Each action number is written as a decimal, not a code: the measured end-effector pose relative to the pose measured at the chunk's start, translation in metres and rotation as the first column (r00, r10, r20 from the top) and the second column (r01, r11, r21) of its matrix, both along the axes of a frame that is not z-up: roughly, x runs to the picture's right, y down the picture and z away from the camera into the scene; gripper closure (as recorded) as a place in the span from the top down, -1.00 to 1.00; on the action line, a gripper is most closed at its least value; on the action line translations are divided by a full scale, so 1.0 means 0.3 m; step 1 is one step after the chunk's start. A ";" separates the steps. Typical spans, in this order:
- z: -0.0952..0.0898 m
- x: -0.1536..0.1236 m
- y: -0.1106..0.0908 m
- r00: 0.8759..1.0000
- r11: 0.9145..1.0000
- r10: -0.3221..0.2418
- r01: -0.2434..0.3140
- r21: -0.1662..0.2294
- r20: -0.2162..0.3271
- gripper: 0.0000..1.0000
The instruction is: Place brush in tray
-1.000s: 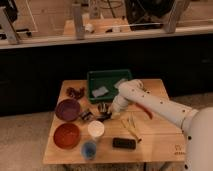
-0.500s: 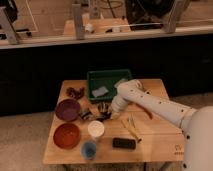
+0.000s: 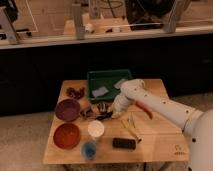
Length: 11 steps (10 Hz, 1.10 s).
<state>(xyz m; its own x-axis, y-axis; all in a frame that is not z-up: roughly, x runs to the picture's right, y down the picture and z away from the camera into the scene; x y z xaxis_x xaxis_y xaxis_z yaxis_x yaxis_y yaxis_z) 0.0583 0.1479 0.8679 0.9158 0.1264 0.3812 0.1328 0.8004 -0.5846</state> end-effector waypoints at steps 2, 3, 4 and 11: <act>-0.059 0.029 -0.052 0.999 0.999 0.017 -0.018 0.039 0.034 -0.66; -0.108 0.051 -0.089 0.998 0.997 0.023 -0.028 0.071 0.063 -0.66; -0.143 0.064 -0.114 0.995 0.995 0.030 -0.039 0.093 0.092 -0.66; -0.305 0.090 -0.249 0.918 0.978 0.126 -0.178 0.109 0.376 -0.66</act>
<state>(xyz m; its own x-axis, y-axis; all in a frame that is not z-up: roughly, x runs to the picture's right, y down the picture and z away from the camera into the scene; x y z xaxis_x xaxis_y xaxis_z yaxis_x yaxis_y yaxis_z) 0.0852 0.0733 0.7763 0.6833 0.1750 0.7088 0.1863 0.8969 -0.4011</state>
